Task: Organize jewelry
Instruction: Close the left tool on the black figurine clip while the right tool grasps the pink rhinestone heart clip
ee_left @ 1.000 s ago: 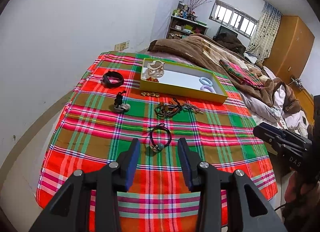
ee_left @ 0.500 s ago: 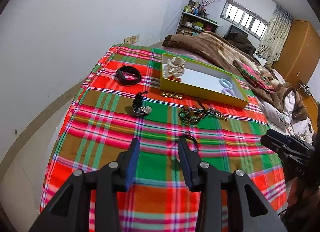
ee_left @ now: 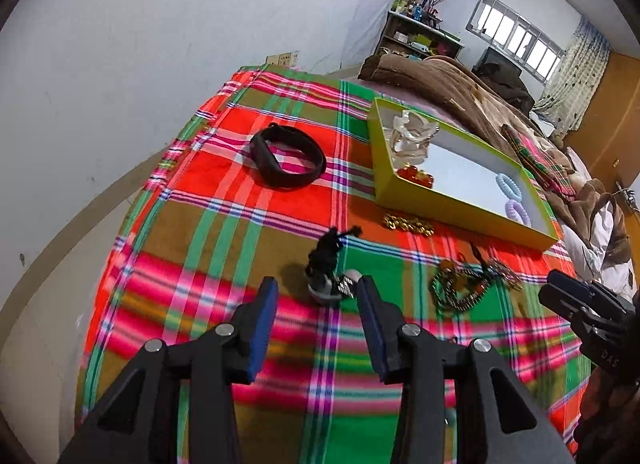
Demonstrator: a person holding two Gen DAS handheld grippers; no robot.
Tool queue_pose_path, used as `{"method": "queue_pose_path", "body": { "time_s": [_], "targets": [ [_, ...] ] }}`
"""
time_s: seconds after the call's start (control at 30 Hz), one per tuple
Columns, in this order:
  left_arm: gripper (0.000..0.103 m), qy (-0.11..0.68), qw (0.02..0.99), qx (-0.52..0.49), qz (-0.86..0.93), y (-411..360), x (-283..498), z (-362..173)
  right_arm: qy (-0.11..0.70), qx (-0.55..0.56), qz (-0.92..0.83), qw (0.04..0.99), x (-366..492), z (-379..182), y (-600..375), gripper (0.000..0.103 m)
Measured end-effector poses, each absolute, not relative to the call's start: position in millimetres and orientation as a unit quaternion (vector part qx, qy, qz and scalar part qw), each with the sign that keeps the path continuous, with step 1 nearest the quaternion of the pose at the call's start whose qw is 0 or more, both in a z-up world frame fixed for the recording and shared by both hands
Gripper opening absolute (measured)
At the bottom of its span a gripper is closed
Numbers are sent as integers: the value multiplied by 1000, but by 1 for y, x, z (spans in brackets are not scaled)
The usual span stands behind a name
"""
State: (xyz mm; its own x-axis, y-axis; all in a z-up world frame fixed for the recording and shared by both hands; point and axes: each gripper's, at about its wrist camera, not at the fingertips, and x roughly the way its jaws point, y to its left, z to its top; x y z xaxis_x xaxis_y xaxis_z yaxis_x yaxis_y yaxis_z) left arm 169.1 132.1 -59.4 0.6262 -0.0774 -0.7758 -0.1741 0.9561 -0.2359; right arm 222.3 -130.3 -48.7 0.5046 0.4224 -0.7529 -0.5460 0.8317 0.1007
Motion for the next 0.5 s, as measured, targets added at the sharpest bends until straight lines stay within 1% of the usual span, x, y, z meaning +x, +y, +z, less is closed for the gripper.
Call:
{"method": "queue_pose_path", "body": {
  "time_s": [0.4, 0.43, 0.47, 0.5],
  "targets": [
    [43, 426, 897, -114, 25, 123, 183, -67, 431, -104, 296, 846, 244, -74, -110, 42],
    [39, 425, 898, -110, 26, 122, 182, -67, 430, -102, 295, 847, 244, -74, -111, 42],
    [33, 425, 898, -109, 25, 121, 181, -67, 430, -101, 294, 848, 244, -74, -111, 42],
    [32, 423, 899, -107, 25, 120, 181, -67, 430, -100, 292, 849, 244, -74, -112, 35]
  ]
}}
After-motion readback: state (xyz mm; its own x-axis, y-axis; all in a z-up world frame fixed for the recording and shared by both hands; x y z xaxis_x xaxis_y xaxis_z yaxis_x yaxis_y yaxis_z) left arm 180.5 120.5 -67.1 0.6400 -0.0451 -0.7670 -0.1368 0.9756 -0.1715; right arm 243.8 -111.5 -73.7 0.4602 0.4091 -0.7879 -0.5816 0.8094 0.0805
